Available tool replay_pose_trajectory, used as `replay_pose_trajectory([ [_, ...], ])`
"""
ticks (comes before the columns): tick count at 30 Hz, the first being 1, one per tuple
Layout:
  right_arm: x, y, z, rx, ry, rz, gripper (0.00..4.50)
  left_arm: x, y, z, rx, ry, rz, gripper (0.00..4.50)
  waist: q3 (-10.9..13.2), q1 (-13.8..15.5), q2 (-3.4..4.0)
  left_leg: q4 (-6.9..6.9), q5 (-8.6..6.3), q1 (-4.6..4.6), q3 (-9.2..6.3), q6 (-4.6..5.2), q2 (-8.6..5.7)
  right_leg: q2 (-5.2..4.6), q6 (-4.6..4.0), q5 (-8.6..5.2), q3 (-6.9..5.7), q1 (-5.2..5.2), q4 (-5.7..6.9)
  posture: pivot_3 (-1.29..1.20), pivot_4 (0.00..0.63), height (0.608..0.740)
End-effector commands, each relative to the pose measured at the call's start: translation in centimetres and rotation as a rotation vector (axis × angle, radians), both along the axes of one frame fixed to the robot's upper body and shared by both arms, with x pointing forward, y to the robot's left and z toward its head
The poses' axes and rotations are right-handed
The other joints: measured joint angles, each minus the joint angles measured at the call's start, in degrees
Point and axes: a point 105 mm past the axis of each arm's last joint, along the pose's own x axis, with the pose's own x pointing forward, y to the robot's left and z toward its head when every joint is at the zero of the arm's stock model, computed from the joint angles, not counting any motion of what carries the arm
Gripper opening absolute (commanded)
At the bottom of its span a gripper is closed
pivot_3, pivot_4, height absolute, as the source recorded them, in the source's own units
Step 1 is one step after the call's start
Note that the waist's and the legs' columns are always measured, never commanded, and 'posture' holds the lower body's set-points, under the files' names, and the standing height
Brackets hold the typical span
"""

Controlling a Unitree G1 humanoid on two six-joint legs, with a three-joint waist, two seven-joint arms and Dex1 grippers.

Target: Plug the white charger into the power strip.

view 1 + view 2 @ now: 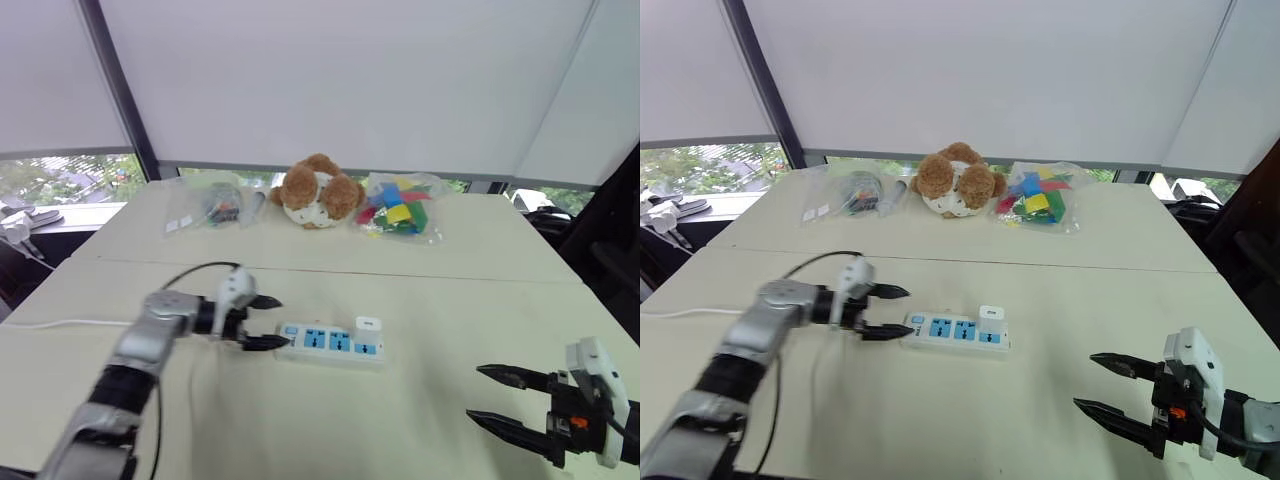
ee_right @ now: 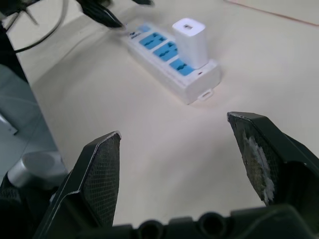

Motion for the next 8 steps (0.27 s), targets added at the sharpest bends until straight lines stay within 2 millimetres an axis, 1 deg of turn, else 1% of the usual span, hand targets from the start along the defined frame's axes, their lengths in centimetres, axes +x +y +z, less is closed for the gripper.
replay_pose_trajectory([
  [1, 0.1, 0.2, 0.1, 0.021, -0.003, -0.005, 3.75, -1.5, 0.6, 0.8, -0.065, 0.056, 0.049, 4.48, -0.01, 0.24, 0.01, -0.05, 0.00, 0.03, 0.01, 0.00, 0.00, -0.01, 0.00, 0.00, 0.00, 0.01, -0.03, 0.00, 0.150, 0.739],
  [2, 0.0, 0.2, -0.4, 0.032, 0.021, -0.012, 3.75, -2.1, 1.2, 0.3, -0.063, 0.074, 0.086, 4.48, -0.01, 0.48, 0.01, -0.07, 0.00, 0.03, 0.02, 0.00, -0.01, -0.01, 0.00, 0.00, 0.01, 0.01, -0.04, 0.00, 0.150, 0.739],
  [4, 0.1, 0.0, -1.5, 0.072, 0.078, -0.048, 3.75, -3.3, 3.2, -1.2, -0.062, 0.116, 0.192, 4.48, -0.01, 0.43, -0.02, -0.17, 0.01, 0.03, 0.02, -0.02, -0.02, -0.01, -0.01, 0.00, 0.02, 0.01, -0.11, 0.00, 0.150, 0.739],
  [6, 0.4, -0.4, -2.3, 0.115, 0.114, -0.101, 3.75, -4.3, 4.2, -2.3, -0.075, 0.130, 0.276, 4.48, 0.02, 0.40, -0.04, -0.29, 0.01, 0.08, 0.02, -0.02, -0.01, -0.04, -0.01, 0.00, 0.06, -0.01, -0.13, 0.00, 0.150, 0.739],
  [8, 0.8, -0.5, -2.7, 0.121, 0.116, -0.129, 3.75, -4.5, 4.7, -3.1, -0.075, 0.114, 0.332, 4.48, 0.02, 0.42, -0.05, -0.30, 0.02, 0.08, 0.02, -0.04, -0.01, -0.05, -0.05, -0.02, 0.05, -0.05, -0.13, 0.00, 0.150, 0.739],
])
